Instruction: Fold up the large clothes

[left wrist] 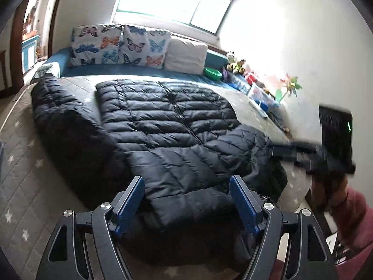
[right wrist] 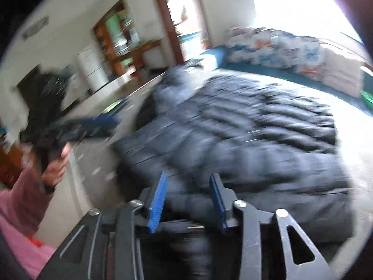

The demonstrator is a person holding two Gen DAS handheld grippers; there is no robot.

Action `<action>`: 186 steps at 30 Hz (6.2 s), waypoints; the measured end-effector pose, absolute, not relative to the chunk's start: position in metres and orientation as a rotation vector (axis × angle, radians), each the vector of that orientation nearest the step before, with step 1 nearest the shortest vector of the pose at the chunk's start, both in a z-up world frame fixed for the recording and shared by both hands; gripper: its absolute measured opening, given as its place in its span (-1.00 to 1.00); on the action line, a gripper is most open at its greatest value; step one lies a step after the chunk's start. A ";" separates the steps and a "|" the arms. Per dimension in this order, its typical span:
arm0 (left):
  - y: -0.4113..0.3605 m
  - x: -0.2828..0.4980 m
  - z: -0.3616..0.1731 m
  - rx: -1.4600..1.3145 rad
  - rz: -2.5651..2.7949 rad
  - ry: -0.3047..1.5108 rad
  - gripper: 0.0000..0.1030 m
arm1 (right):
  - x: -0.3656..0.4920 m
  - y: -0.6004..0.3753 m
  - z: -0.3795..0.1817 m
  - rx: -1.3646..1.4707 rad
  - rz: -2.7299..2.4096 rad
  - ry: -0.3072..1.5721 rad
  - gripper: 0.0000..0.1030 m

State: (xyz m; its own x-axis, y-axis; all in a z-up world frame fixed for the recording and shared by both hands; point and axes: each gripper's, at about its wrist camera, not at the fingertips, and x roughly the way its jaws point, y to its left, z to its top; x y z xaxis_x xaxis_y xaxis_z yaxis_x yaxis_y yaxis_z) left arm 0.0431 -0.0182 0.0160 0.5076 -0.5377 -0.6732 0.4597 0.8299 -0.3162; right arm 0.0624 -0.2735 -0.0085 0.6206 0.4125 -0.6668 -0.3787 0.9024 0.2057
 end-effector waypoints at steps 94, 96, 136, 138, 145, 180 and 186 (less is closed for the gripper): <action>0.222 0.382 -0.109 -0.678 -0.033 0.932 -0.73 | 0.135 -0.145 -0.072 -0.197 0.699 1.100 0.20; 0.213 0.376 -0.090 -0.649 -0.036 0.870 -0.79 | 0.135 -0.149 -0.068 -0.175 0.700 1.096 0.20; -0.223 0.022 0.002 0.320 -0.729 0.732 0.35 | 0.017 -0.392 -0.032 0.352 0.197 0.814 0.20; -0.194 0.029 0.021 0.278 -0.681 0.710 0.38 | 0.021 -0.388 -0.016 0.348 0.232 0.774 0.20; -0.058 0.071 0.075 0.098 -0.420 0.750 0.42 | 0.059 -0.366 -0.009 0.313 0.292 0.766 0.22; 0.010 0.056 -0.057 0.236 -0.320 0.793 -0.60 | 0.075 -0.352 -0.014 0.076 0.187 0.796 -0.73; 0.011 0.052 -0.051 0.274 -0.317 0.827 -0.47 | 0.086 -0.374 -0.071 0.256 0.238 0.924 -0.71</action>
State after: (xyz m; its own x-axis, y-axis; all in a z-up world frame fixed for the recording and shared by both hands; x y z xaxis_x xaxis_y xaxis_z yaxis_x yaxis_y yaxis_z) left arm 0.0522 0.0113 -0.0511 0.6353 -0.1677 -0.7539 0.3788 0.9183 0.1149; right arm 0.0864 -0.3735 -0.0712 0.5808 0.3105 -0.7526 -0.0924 0.9436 0.3180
